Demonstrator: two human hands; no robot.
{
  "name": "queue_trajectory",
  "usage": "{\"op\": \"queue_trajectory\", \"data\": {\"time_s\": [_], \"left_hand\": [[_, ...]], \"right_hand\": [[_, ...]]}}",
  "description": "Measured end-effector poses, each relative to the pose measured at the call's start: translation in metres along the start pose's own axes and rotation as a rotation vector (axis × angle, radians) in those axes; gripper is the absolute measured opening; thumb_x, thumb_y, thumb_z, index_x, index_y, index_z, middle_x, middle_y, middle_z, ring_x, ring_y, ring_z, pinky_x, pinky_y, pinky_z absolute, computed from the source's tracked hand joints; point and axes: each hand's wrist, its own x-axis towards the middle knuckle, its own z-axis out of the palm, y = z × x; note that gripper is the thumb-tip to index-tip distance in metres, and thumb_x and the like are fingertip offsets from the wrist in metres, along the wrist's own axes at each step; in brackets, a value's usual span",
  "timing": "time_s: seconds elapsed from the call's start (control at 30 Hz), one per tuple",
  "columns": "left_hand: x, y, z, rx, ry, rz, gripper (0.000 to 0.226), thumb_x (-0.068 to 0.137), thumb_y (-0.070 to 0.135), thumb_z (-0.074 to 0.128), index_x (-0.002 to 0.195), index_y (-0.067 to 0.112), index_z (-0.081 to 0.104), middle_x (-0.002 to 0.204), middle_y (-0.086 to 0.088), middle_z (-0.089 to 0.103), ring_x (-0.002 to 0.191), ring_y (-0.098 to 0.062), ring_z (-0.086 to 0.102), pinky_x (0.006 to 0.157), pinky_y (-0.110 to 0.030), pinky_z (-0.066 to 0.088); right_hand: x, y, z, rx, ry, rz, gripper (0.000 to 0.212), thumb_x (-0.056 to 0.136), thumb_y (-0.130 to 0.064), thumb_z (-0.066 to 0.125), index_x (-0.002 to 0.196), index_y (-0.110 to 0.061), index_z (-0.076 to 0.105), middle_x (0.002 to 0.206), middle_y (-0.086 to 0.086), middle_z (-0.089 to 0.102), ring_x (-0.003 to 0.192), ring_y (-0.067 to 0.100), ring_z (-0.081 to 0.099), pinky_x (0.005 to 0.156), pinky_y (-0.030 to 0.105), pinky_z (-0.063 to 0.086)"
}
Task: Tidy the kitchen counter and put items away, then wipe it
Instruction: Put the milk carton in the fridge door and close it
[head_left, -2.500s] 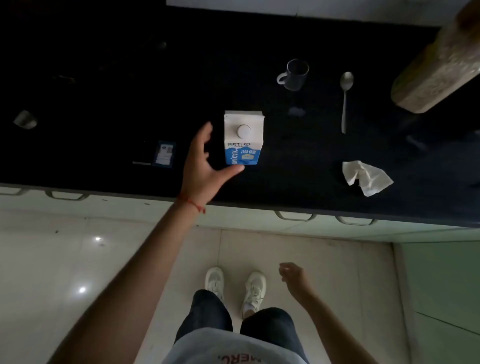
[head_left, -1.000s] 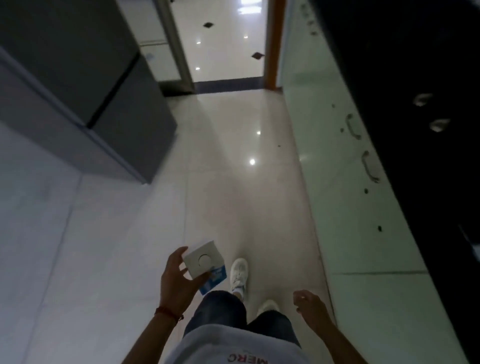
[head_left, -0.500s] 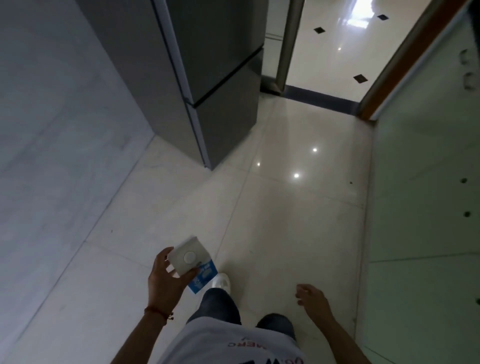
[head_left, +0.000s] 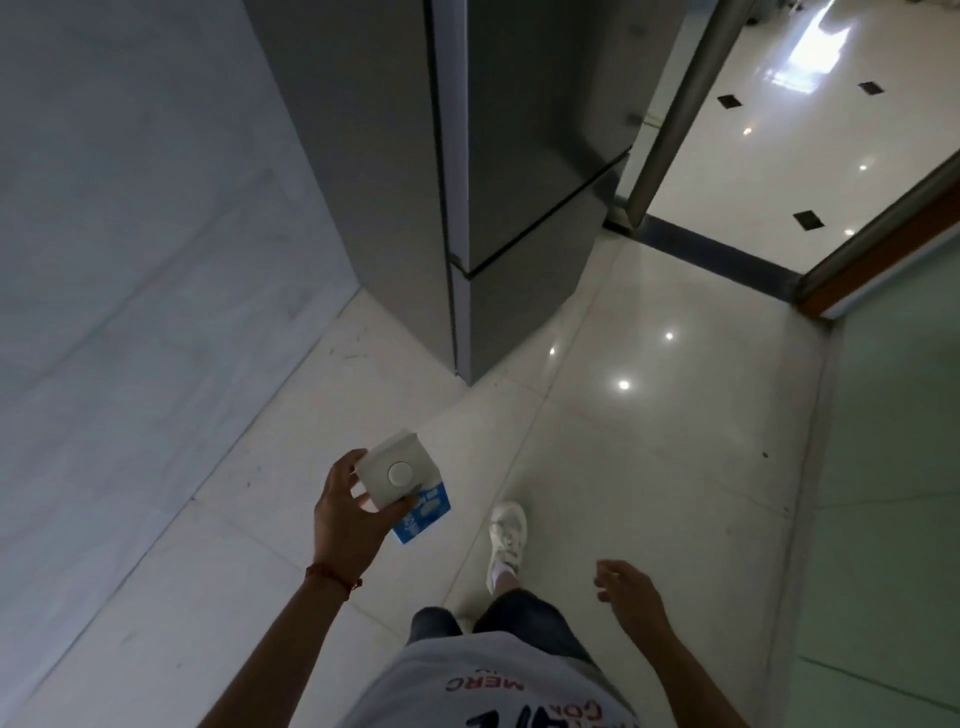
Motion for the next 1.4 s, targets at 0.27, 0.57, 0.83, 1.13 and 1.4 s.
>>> {"op": "queue_trajectory", "data": {"time_s": [0.27,0.57,0.83,1.13,1.4], "left_hand": [[0.073,0.039,-0.009,-0.061,0.169,-0.086,0.068,0.063,0.001,0.080,0.121,0.009,0.045,0.123,-0.018,0.057,0.104,-0.022,0.053,0.081,-0.039,0.054],[0.144,0.062,-0.032,-0.094,0.326,-0.167,0.063,0.066,-0.001,0.078,0.118,0.014,0.046,0.120,-0.022,0.059,0.108,-0.038,0.058,0.079,-0.053,0.056],[0.257,0.107,-0.048,-0.054,0.112,-0.006,0.065,0.064,0.002,0.079,0.121,0.009,0.046,0.123,-0.016,0.057,0.109,-0.028,0.055,0.088,-0.046,0.053],[0.345,0.181,-0.070,-0.047,-0.064,0.298,0.072,0.062,0.001,0.080,0.125,0.005,0.045,0.125,-0.016,0.055,0.113,-0.028,0.054,0.090,-0.049,0.052],[0.354,0.204,-0.062,-0.146,-0.095,0.403,0.072,0.059,-0.004,0.080,0.119,0.018,0.045,0.110,0.005,0.056,0.101,-0.007,0.055,0.079,-0.025,0.050]], "right_hand": [[0.088,-0.162,-0.002,-0.097,-0.108,-0.187,0.026,0.093,-0.015,0.049,0.106,0.003,0.062,0.092,0.013,0.064,0.081,0.025,0.061,0.077,0.032,0.045],[0.111,-0.385,0.027,-0.106,0.060,-0.622,0.040,0.092,-0.020,0.052,0.130,-0.010,0.047,0.126,0.014,0.058,0.108,0.023,0.057,0.089,0.031,0.044],[0.088,-0.516,0.060,0.212,0.531,-0.999,0.074,0.079,-0.009,0.070,0.137,0.008,0.027,0.142,0.029,0.034,0.132,0.037,0.036,0.108,0.047,0.035],[0.094,-0.585,0.036,0.304,0.811,-1.168,0.088,0.068,-0.016,0.078,0.134,0.011,0.026,0.138,0.012,0.037,0.126,-0.013,0.029,0.102,0.003,0.028],[0.101,-0.574,0.018,0.100,0.794,-1.166,0.094,0.061,-0.022,0.082,0.132,0.013,0.031,0.138,0.011,0.034,0.132,0.011,0.030,0.109,0.011,0.027]]}}
